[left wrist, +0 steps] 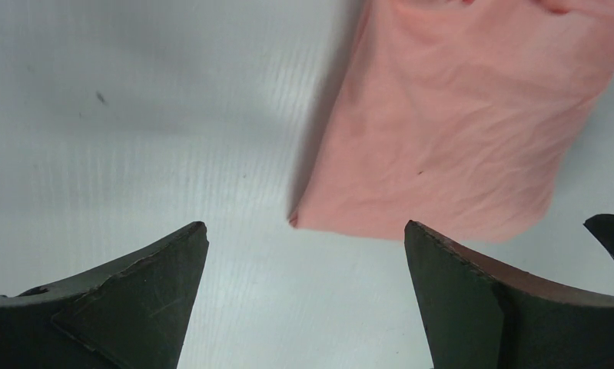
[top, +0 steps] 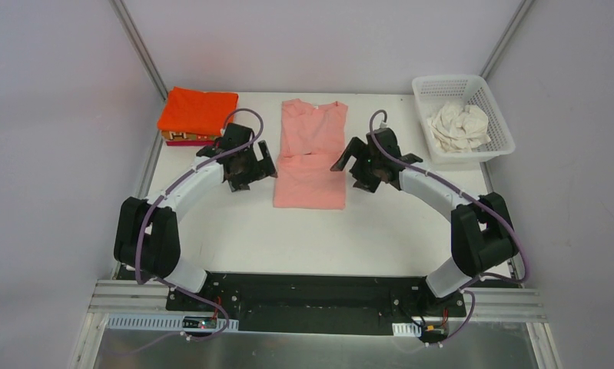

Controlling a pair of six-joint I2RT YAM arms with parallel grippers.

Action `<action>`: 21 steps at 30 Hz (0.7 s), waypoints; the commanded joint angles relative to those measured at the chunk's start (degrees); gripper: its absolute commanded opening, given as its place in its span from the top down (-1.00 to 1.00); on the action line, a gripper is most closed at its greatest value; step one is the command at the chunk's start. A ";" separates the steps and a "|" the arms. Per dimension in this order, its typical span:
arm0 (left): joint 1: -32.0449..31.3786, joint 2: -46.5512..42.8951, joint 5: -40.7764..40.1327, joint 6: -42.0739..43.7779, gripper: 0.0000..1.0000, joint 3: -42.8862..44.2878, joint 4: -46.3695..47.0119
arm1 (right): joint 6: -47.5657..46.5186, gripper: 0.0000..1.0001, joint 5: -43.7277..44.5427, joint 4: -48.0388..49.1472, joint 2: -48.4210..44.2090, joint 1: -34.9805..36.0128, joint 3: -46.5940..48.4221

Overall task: Fold and stack the t-shirts
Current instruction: Grab one side of the 2/3 rectangular tshirt with both arms

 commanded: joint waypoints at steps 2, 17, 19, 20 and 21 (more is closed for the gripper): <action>-0.51 -2.90 3.38 -3.13 -0.98 -7.82 -1.71 | 2.32 -0.99 -4.58 -2.52 -4.66 1.95 -7.14; -2.96 3.60 6.06 -6.11 -0.46 -11.50 3.03 | 3.22 -0.95 -6.59 -0.24 -6.10 3.76 -16.35; -3.05 5.15 6.66 -6.35 -0.44 -11.27 3.92 | 3.44 -0.92 -6.83 0.67 -5.11 3.79 -16.41; -2.98 5.93 7.04 -6.35 -0.42 -11.10 4.45 | 3.52 -0.91 -6.97 1.16 -4.60 3.73 -16.30; -3.04 6.67 7.62 -6.41 -0.40 -10.88 4.90 | 3.63 -0.89 -6.97 1.47 -4.11 3.74 -16.18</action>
